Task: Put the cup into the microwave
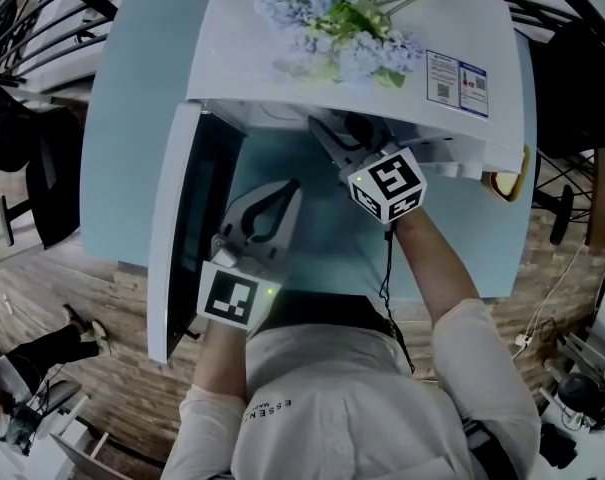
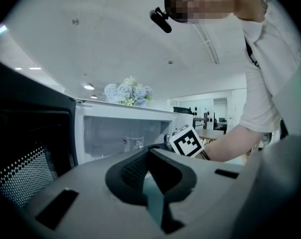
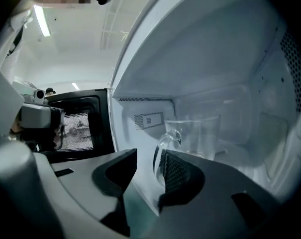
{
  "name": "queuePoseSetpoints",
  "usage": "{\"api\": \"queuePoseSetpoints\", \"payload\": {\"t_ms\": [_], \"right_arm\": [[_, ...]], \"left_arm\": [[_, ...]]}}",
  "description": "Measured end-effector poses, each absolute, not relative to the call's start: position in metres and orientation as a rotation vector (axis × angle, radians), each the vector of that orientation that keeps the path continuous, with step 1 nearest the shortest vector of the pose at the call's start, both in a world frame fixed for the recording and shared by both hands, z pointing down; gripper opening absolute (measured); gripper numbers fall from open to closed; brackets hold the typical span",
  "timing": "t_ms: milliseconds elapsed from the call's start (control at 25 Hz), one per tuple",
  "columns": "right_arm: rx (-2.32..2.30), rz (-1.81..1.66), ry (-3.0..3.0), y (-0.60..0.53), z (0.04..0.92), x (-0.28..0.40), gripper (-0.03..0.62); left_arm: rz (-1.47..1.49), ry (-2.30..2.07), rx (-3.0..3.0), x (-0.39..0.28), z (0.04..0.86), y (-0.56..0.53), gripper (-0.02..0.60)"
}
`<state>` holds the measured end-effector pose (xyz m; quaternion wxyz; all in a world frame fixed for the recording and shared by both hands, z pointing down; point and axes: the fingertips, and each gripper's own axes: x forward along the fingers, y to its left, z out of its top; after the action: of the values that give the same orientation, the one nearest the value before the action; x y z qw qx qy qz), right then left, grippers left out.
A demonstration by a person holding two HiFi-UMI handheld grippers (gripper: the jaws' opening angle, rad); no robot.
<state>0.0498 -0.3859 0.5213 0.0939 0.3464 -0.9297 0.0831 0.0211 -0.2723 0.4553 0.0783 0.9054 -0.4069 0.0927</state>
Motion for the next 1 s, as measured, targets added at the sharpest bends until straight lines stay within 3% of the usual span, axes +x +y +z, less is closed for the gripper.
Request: {"api": "queuePoseSetpoints", "payload": {"t_ms": [200,800,1000], "right_arm": [[1.09,0.26,-2.756,-0.383,0.515,0.055,0.178],[1.238,0.282,-2.708,-0.323,0.473,0.098,0.176],[1.281,0.274,-2.733,-0.294,0.44,0.112,0.123]], "left_arm": [[0.266,-1.222,2.722,0.02,0.45,-0.268,0.002],[0.21,-1.2,2.777,0.038,0.413,-0.234,0.002],[0.207,-1.2,2.817,0.044,0.393,-0.224,0.002]]}}
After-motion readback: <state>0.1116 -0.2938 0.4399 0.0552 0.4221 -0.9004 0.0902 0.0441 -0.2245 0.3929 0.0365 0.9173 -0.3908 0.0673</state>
